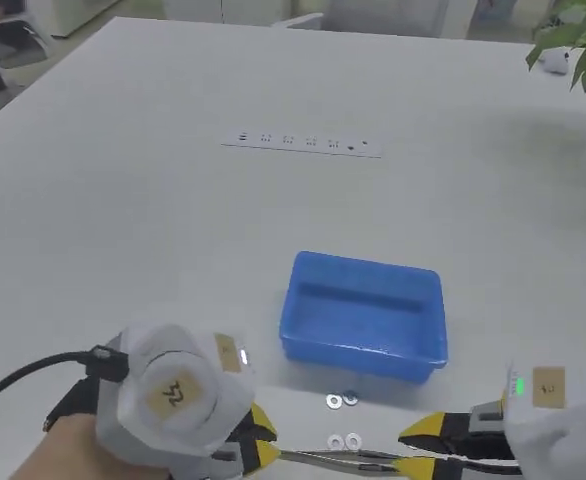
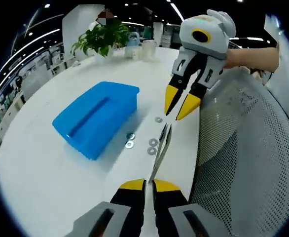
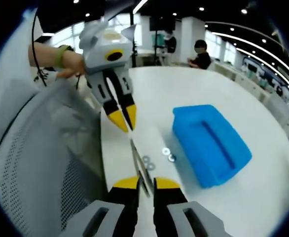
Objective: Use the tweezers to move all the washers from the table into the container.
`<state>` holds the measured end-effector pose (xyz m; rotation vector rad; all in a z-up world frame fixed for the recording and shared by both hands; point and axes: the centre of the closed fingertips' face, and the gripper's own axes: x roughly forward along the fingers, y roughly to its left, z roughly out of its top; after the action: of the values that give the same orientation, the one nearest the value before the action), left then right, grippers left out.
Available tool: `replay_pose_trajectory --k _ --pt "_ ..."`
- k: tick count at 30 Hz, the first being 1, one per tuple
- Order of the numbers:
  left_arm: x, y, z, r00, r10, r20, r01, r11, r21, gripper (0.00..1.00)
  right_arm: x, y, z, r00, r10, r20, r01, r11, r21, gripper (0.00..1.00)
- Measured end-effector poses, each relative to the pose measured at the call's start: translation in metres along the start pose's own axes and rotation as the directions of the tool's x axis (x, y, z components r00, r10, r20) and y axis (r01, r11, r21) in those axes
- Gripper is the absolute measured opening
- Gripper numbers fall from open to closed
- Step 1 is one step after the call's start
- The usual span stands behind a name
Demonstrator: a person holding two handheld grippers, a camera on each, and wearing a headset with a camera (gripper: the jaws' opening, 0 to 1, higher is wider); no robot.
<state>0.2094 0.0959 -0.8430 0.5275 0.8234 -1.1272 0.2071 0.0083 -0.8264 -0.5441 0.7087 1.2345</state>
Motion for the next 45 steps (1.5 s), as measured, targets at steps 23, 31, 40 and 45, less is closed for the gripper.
replay_pose_trajectory --k 23,31,40,45 --pt "0.009 -0.007 0.006 0.9981 -0.040 -0.046 0.051 0.964 0.263 0.00 0.017 0.003 -0.005 0.9976 0.028 -0.063 -0.034 0.995 -0.091 0.12" --pt "-0.024 -0.018 0.037 0.9982 -0.031 0.051 0.014 0.951 0.308 0.00 0.019 0.008 0.000 0.9976 0.043 -0.054 -0.050 0.991 -0.122 0.15" --pt "-0.043 -0.042 0.068 0.9936 -0.049 0.102 0.010 0.938 0.346 0.00 0.022 0.019 0.011 0.9975 0.070 0.001 -0.070 0.991 -0.113 0.08" --pt "-0.047 -0.045 0.075 0.9939 -0.044 0.101 0.004 0.929 0.369 0.00 0.021 0.021 0.016 0.9966 0.075 0.034 -0.071 0.993 -0.095 0.07"
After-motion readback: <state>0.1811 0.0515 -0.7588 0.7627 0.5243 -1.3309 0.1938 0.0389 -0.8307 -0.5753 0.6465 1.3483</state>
